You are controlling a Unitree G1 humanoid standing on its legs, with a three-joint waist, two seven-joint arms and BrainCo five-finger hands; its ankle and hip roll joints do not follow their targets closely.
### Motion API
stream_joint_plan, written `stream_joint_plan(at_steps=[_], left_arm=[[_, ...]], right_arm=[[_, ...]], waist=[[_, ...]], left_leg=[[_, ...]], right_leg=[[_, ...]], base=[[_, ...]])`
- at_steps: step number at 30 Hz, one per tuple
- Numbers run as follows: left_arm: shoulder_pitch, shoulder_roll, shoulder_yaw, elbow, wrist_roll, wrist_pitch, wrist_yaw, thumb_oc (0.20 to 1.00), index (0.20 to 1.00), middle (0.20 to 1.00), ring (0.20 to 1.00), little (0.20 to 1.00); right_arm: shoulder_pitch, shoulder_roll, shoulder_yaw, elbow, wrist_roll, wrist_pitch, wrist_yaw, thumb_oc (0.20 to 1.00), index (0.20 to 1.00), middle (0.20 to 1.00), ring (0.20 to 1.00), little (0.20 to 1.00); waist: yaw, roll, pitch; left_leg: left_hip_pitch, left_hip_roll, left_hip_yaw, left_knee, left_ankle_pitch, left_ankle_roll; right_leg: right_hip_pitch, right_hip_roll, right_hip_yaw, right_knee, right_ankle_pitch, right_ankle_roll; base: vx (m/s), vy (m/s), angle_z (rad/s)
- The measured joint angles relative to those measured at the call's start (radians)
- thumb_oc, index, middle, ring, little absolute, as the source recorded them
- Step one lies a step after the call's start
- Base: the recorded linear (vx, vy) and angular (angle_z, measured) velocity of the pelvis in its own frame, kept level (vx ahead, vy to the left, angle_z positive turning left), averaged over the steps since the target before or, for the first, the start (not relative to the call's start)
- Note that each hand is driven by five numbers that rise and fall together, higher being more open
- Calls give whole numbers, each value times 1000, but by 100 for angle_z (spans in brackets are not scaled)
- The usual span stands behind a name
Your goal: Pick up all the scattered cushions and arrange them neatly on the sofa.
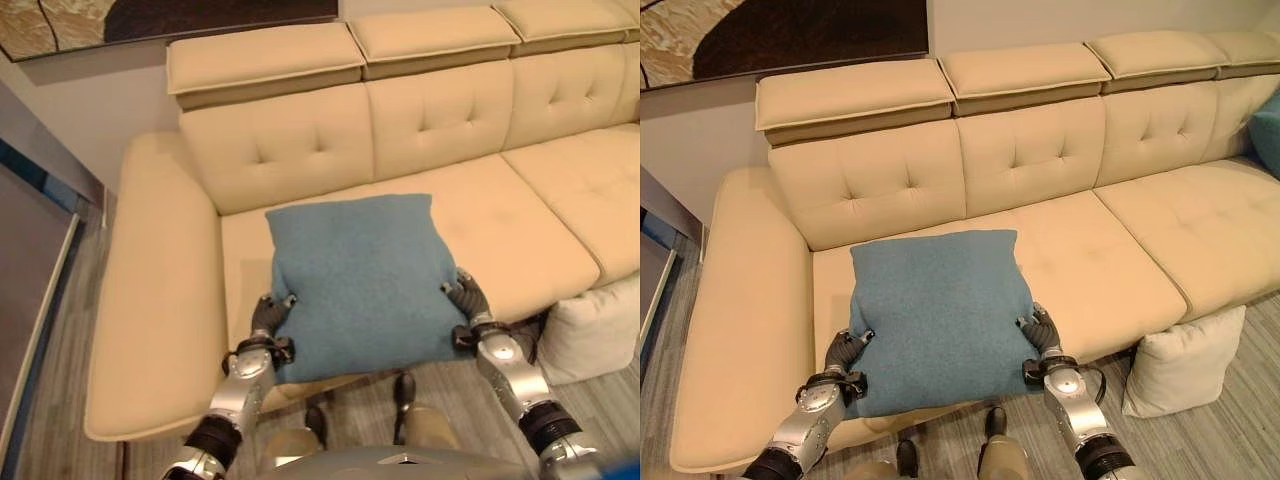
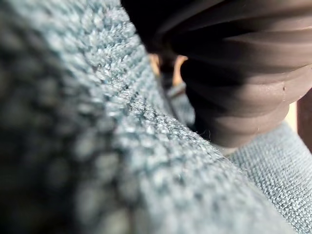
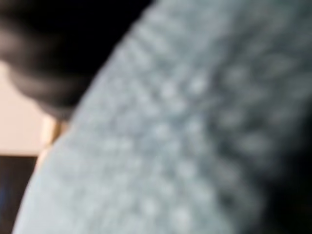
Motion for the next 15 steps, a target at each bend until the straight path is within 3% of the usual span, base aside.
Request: stream_joint_plan(at_steps=[1,4,9,10,12,13,15], left_arm=[[6,-17,4,1,0,0,0,200,200,200,200,200],[6,-41,-2,1,2,0,-4,200,200,200,200,200],[-6,-70,-2,-1,1,0,-8,200,200,200,200,200],[-5,-67,-5,1,0,1,-13,200,200,200,200,200],[-32,-59,-14,2,0,5,-23,200,200,200,200,200],[-27,-49,-27,-1,0,6,-31,200,200,200,200,200],[6,-23,-37,0,0,17,-42,200,200,200,200,200]], right_arm=[[-2,-17,1,0,-8,2,0,200,200,200,200,200],[-3,-34,-10,-1,-9,2,0,200,200,200,200,200],[22,-37,-56,-38,-24,1,2,200,200,200,200,200],[28,-36,-57,-40,-26,0,4,200,200,200,200,200],[73,-30,-77,-59,-25,0,3,200,200,200,200,200],[97,-35,-79,-60,-24,0,2,200,200,200,200,200],[99,-21,-77,-62,-24,-2,4,200,200,200,200,200]], waist=[[-3,4,-1],[-22,0,0],[-42,12,-7],[-40,14,-6],[-74,-22,-4],[-66,-40,-5],[-40,-46,-1]], left_leg=[[15,24,-5,6,-1,-23],[40,38,-10,12,9,-48],[11,77,-111,10,3,-76],[-14,78,-132,35,13,-101],[-158,54,-154,215,16,-120],[-186,45,-79,221,63,-111],[-165,77,24,235,21,-59]], right_leg=[[15,15,-15,14,-19,-5],[65,33,-27,16,-49,-13],[92,57,-120,28,-95,-33],[91,62,-137,42,-110,-50],[86,67,-96,47,-157,-90],[82,55,-106,50,-156,-117],[93,55,-131,59,-150,-142]], base=[[174,-150,5],[174,-191,32],[67,-232,63],[-18,-365,89],[-15,-235,161],[10,-98,140],[38,-20,56]])
